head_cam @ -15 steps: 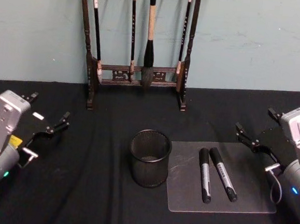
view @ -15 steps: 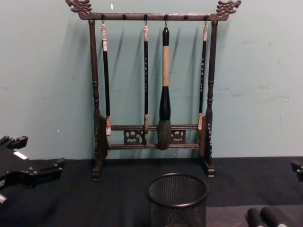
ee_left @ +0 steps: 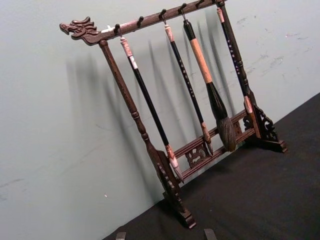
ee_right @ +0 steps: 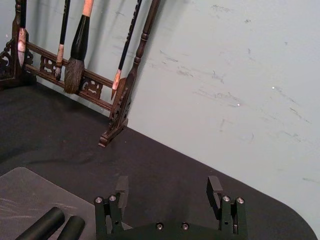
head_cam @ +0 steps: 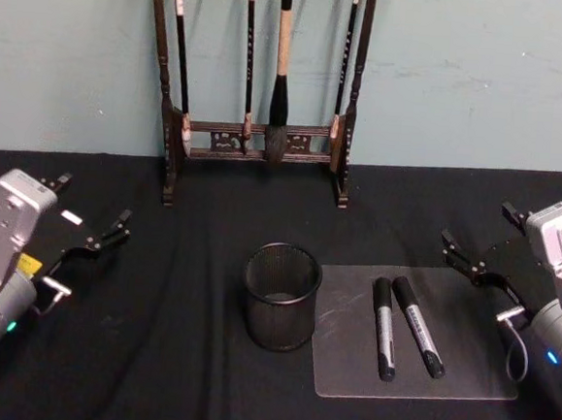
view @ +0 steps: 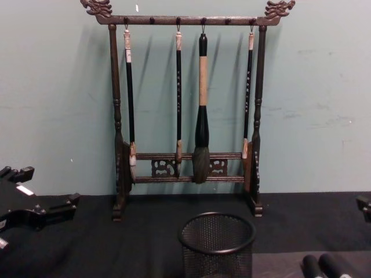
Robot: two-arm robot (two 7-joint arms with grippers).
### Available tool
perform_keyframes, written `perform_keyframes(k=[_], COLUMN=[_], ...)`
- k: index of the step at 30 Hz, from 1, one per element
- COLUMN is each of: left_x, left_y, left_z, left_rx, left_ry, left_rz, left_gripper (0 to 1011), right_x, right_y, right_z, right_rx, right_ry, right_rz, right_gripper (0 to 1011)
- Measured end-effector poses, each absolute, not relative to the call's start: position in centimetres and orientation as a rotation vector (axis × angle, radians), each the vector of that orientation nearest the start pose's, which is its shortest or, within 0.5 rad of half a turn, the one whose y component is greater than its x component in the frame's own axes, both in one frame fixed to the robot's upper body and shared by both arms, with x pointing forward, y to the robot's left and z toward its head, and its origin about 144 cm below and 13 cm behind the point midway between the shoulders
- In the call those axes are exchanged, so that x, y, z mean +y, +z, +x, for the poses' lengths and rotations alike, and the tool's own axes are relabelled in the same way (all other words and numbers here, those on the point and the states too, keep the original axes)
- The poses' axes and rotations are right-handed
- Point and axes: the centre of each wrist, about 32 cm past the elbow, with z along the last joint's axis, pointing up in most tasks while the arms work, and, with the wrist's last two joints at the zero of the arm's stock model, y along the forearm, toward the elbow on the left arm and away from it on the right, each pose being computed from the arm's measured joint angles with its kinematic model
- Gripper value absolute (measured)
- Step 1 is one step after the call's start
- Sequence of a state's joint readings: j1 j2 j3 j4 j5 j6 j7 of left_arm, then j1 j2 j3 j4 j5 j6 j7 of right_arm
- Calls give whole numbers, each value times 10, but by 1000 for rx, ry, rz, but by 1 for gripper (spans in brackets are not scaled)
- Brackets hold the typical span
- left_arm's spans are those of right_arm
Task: Pick up the water-based marker from the table and place it into the pen holder.
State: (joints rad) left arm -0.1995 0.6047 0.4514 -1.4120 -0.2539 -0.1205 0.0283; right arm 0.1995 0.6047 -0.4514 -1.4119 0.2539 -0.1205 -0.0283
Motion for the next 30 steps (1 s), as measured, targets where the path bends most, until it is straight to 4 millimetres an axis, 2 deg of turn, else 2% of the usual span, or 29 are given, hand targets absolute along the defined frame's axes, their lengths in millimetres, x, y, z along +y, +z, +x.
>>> perform_keyframes(k=[21,30], left_x=[310,310], left_y=[1140,1140], left_z=[489,489], left_rx=[-285,-285], left_ry=[1248,1248], left_rz=[304,305], left_gripper=[1009,1009], right_x=[-310,-303], right_y=[1140,1142], right_z=[489,480], right_rx=[-285,-277], right_ry=[-1248,-1237], right_rz=[-304,-289], right_gripper=[1002,1002])
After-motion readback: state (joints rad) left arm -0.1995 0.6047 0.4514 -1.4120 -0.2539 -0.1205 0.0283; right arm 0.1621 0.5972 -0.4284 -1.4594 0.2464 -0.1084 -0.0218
